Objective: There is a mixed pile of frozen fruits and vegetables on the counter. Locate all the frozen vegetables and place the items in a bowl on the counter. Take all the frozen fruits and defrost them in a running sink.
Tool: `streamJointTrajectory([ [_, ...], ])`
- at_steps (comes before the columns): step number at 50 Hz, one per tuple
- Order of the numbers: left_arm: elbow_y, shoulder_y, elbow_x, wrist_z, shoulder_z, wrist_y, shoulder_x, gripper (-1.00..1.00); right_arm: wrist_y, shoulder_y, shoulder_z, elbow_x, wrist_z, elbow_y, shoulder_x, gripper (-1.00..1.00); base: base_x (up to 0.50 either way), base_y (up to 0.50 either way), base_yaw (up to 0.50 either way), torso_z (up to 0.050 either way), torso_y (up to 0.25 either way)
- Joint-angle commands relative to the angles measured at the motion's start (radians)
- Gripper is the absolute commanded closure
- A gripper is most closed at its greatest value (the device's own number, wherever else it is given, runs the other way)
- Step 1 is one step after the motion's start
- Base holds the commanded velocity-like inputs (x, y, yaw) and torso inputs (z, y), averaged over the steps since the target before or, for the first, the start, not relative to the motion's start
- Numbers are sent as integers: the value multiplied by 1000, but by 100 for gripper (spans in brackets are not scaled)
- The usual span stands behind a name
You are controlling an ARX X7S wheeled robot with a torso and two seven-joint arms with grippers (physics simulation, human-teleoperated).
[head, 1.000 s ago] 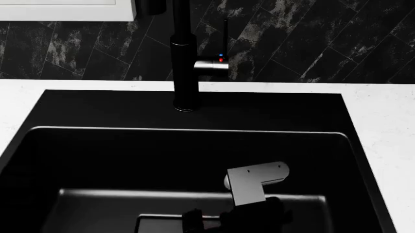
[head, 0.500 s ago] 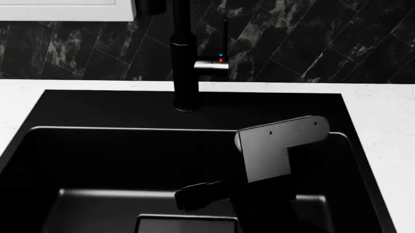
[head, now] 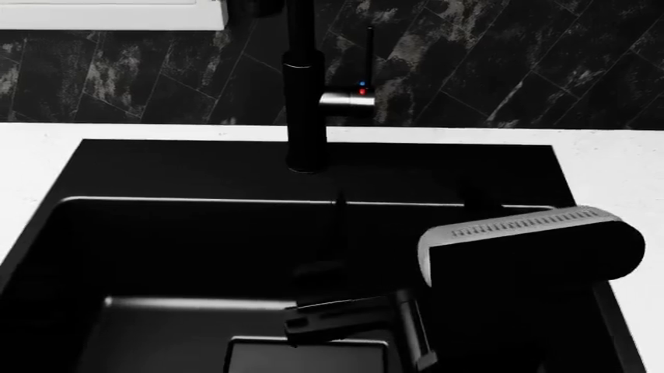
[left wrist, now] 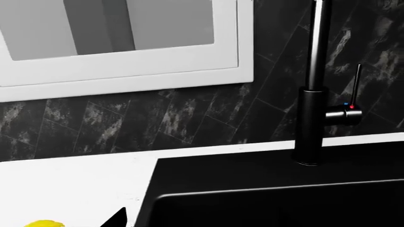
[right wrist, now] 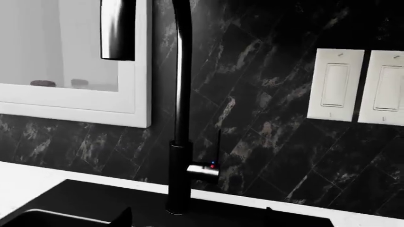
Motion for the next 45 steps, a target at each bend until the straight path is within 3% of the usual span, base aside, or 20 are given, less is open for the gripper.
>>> streamJointTrajectory([
  [1,2,-19,2,-13,16,-3,0,-100,12,-3,33,44,46,-57,5,-100,-20,500,0,0,0],
  [9,10,-19,-17,-15,-2,-14,-4,-100,-4,-14,-24,5,33,-51,-6,-100,-23,500,0,0,0],
  [16,2,-38,-4,-29,30,-11,2,-100,2,-13,8,42,56,-68,3,-100,-22,500,0,0,0],
  [22,39,-8,-37,-23,-18,-26,-15,-100,-22,-20,12,31,39,-50,10,-100,-22,500,0,0,0],
  [27,15,-40,-15,-36,35,-19,-3,-100,-31,-23,16,28,37,-49,18,-100,-21,500,0,0,0],
  [38,14,-39,-21,-40,34,-20,-12,-100,-37,-21,9,22,41,-48,27,-100,-21,500,0,0,0],
  [41,-7,-54,-3,-49,72,-18,-4,-100,-42,-27,32,41,53,-47,25,-100,0,0,0,0,0],
  [45,27,-36,-49,-57,38,-73,-8,-100,-38,-24,37,50,62,-49,29,-100,0,0,0,0,0],
])
